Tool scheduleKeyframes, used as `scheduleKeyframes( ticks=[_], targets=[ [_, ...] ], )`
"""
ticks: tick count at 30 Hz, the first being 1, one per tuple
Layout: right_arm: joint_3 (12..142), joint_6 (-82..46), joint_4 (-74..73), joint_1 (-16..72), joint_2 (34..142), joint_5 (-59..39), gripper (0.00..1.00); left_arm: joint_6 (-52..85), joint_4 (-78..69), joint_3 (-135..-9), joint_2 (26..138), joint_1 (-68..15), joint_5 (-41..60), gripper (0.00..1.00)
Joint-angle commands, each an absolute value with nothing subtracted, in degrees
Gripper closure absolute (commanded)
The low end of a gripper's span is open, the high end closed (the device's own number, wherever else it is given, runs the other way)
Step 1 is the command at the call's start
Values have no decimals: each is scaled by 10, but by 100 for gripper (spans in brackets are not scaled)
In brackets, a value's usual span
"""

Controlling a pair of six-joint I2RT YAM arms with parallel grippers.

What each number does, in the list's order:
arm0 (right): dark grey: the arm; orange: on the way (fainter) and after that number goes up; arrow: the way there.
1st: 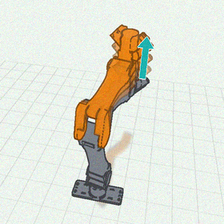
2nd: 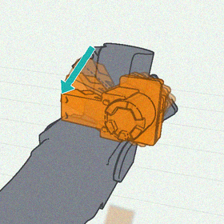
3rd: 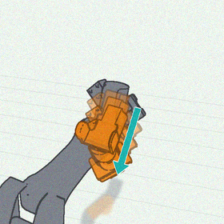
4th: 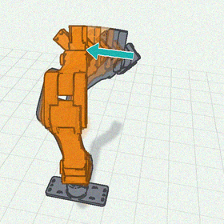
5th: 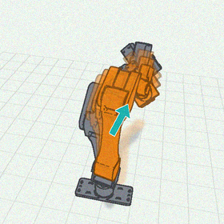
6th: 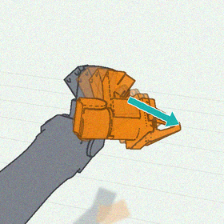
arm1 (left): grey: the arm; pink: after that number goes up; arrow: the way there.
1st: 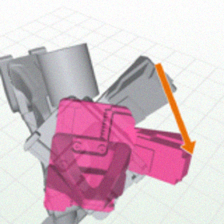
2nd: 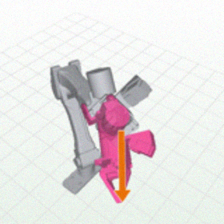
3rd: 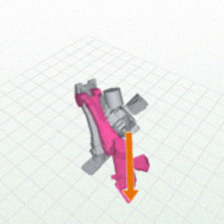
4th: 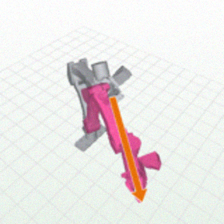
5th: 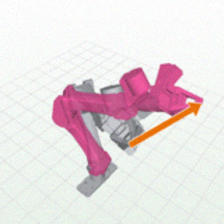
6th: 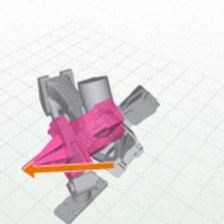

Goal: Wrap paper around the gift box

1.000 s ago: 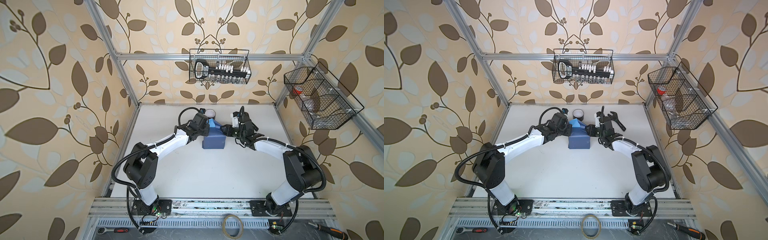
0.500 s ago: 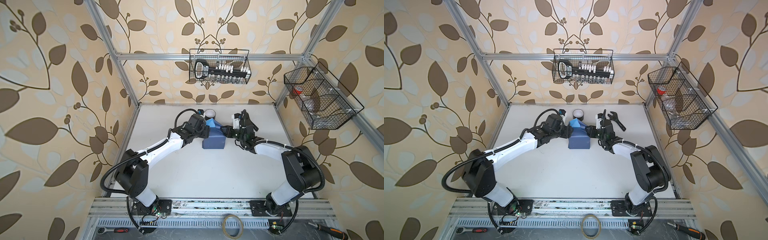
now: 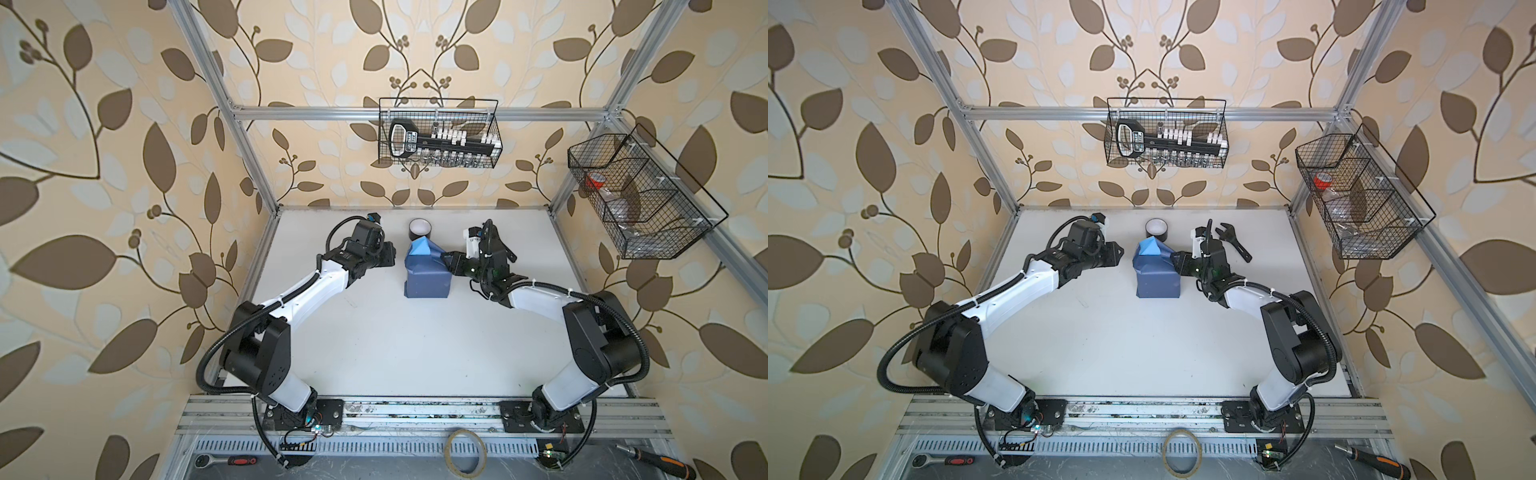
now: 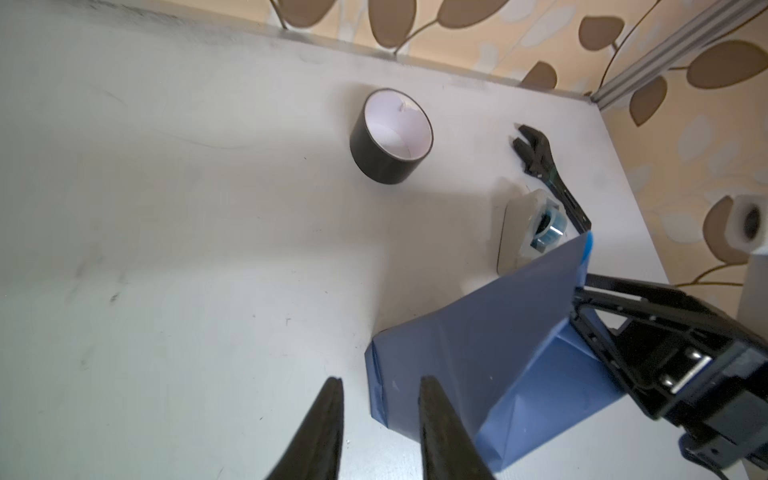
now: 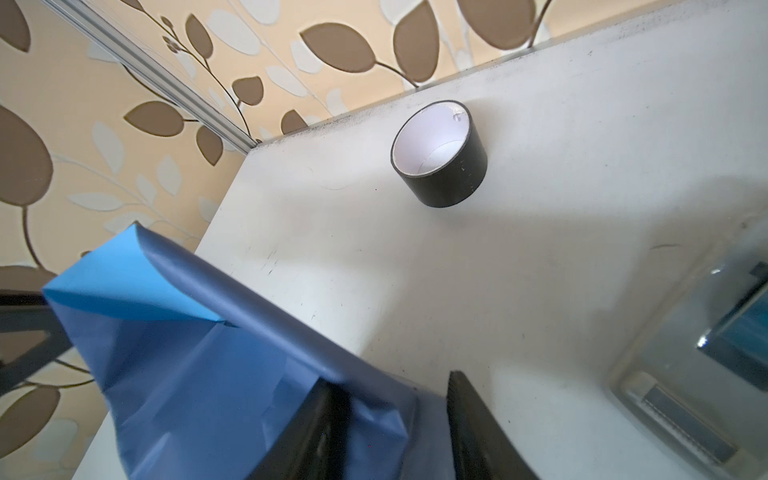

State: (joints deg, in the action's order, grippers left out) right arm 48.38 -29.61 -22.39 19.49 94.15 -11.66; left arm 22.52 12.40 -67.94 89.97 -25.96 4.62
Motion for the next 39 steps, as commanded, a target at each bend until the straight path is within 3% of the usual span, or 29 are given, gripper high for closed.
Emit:
scheduleKeyframes(
  ticks=[1,16,27,39],
  targets=[
    [469,-290,-176,198,941,-116,56,222,122,-708,917,-267,99,69],
    [472,-285,-169,198,936,-117,56,234,98,-736,975,-298,132,68],
    [468,-276,-166,198,932,-123,56,192,105,-747,997,-298,141,56],
    [465,-265,-165,198,930,-128,56,49,175,-815,1044,-293,146,46]
  ],
)
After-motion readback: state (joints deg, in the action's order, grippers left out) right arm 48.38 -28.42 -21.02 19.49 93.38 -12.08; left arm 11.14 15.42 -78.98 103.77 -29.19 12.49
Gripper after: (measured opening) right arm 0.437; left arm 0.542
